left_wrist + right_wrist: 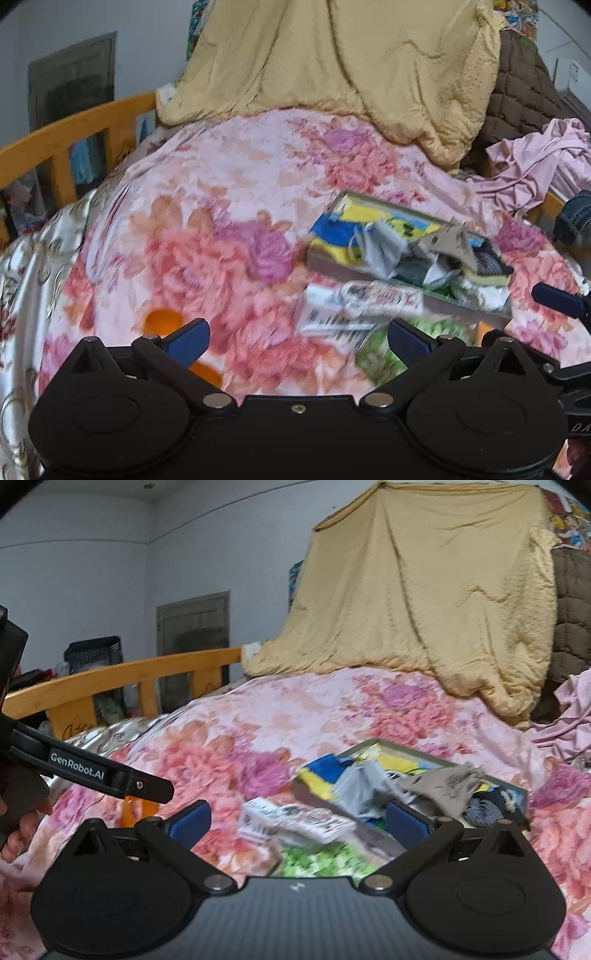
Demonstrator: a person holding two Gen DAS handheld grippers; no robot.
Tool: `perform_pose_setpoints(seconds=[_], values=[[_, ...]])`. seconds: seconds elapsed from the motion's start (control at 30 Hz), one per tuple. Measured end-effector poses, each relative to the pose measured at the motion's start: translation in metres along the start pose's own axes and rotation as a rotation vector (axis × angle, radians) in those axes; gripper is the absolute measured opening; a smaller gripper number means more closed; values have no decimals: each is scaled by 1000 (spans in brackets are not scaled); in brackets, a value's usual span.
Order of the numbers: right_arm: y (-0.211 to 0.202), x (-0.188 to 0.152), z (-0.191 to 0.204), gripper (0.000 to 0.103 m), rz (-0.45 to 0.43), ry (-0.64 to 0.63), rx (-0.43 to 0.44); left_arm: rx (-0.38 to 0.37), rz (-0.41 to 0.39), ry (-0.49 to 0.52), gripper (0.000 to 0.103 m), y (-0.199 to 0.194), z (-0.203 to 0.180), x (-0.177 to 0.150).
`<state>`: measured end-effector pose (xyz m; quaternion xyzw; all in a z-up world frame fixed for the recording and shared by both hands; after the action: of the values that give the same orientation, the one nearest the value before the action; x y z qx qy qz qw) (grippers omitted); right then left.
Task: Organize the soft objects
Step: 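Move both tools back toward the remaining items beside the tray, then grasp the orange silicone strap with the left gripper while the right grasps the white cartoon packet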
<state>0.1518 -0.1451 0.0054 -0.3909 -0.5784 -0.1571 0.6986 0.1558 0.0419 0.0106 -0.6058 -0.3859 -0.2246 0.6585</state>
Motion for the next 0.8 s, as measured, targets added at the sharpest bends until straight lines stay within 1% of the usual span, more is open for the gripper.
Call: perform_pose_setpoints(seconds=[0.27,0.4,0.63,0.8], values=[[20,-18,29,103,78,-37,66,62,50,-35,102,9,41,-27],[29,-25,42,103,106,-60,80,85,73,-41,102,14,55,-36],[44,-37,55,103,149,-95,90,78,112,-39,102,22,67,-46],[54,-44,63,103,173,-143,80,55,119,-48,102,25,73,-50]])
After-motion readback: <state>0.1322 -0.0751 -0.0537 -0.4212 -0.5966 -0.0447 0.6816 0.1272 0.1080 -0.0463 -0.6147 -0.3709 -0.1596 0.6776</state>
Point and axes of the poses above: each gripper's, at about its wrist camera, not at the fingertips, and y roughly the way its jaws point, z to its left, x to its top, the point moved 6 cm from there along y, roughly the way its jaws point, and after that the axes turned 10 degrees about x, right-handed, at the moved point
